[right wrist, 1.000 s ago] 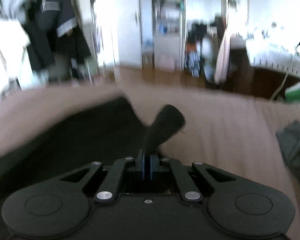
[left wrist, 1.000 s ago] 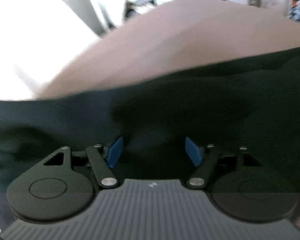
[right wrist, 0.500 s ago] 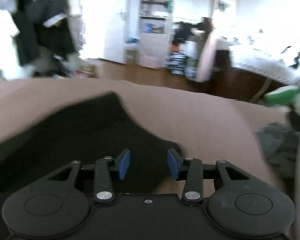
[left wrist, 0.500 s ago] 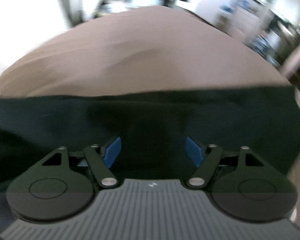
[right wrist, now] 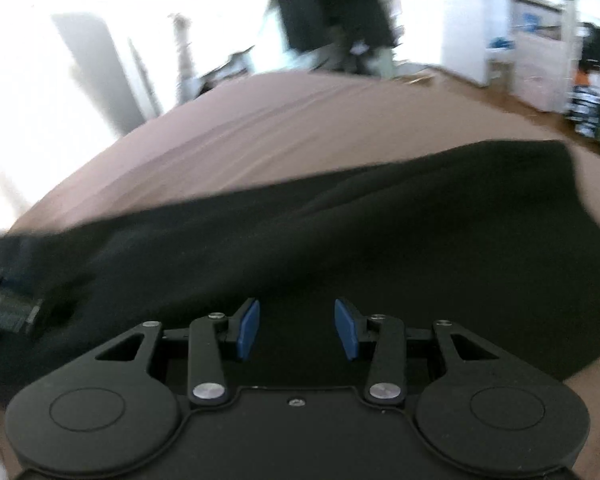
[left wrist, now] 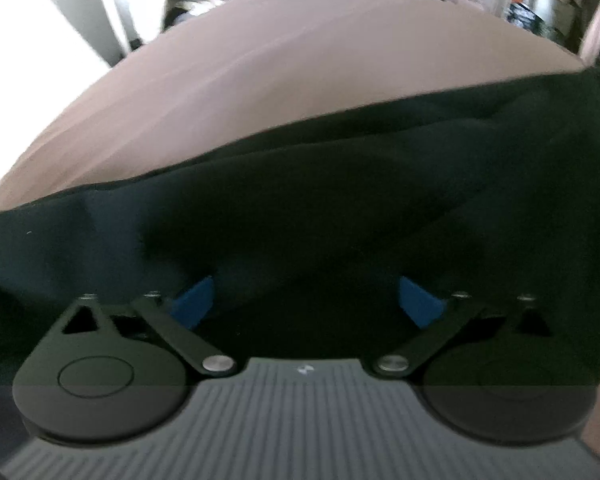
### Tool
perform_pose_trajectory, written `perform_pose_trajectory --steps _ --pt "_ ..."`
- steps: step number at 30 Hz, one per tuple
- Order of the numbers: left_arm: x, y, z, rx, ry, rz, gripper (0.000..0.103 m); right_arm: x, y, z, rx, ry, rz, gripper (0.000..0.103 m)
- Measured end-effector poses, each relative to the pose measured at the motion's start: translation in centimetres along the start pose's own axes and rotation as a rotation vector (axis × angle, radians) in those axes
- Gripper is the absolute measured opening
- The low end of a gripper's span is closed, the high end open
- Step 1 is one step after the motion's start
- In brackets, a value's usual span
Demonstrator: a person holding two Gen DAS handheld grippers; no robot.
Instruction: Fold clothes
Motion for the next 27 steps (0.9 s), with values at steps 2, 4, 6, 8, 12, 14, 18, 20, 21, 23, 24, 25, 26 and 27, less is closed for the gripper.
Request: perform_pose_trajectory --steps 2,4,6,8,12,14,18,20,21,23,24,25,26,27 --pt "0.0 0.1 -0.2 -0.010 0.019 -0.010 0.021 -0.8 -0.2 1.2 0.049 0.022 0.027 0.047" --pt "0.4 0.3 -0.9 -0.064 0.076 -0.029 0.005 -1.4 -0.3 2.0 0.094 0.017 0.039 0.050" --pt "1.4 0.8 -0.4 -0.048 0.104 -0.061 0.004 -1.9 -0.3 2.2 0.112 0.003 0.041 0.051" --pt "2.5 1.3 0.0 -0.031 0.132 -0.093 0.003 -1.8 -0.3 1.9 0.088 0.009 0.042 0.051" --pt "4.7 2.3 0.9 0.002 0.188 -0.157 0.003 -1.8 -1.8 0.8 0.084 -0.021 0.064 0.054" --pt "5.8 2.7 1.4 0.019 0.217 -0.189 0.003 -2.2 -2.3 0.2 0.085 -0.024 0.072 0.057" --pt "8.8 3.7 3.9 -0.015 0.428 -0.273 0.000 -2.8 -3.2 -0.8 0.077 -0.017 0.083 0.057" --pt "9.0 4.6 5.0 -0.054 0.502 -0.297 0.000 -3.2 -3.4 -0.8 0.090 -0.028 0.086 0.057" --pt "9.0 4.9 5.7 -0.054 0.511 -0.297 0.000 -3.3 -3.5 -0.7 0.099 -0.034 0.086 0.057" --pt "8.8 4.9 8.0 0.055 0.388 -0.249 0.000 -3.3 -3.8 -0.7 0.116 -0.046 0.089 0.057" --pt "8.8 4.7 9.3 0.117 0.320 -0.224 0.001 -3.2 -3.8 -0.7 0.123 -0.048 0.092 0.057" --pt "8.9 4.4 10.7 0.169 0.271 -0.200 0.005 -3.4 -3.7 -0.7 0.125 -0.045 0.095 0.057" --pt "9.1 4.0 12.0 0.211 0.240 -0.170 0.005 -3.5 -3.7 -0.6 0.127 -0.042 0.099 0.058" --pt "9.3 3.5 13.4 0.242 0.226 -0.143 0.008 -3.7 -3.6 -0.7 0.131 -0.041 0.102 0.058"
Point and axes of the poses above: each gripper's, at about its wrist camera, not at the fingertips, and x roughly against the way its jaws point, z to its left, y to its top, the point moved 9 cm from there along -x, roughly the way its jaws point, and after that the axes turned 4 degrees about z, right-handed, at the moved point
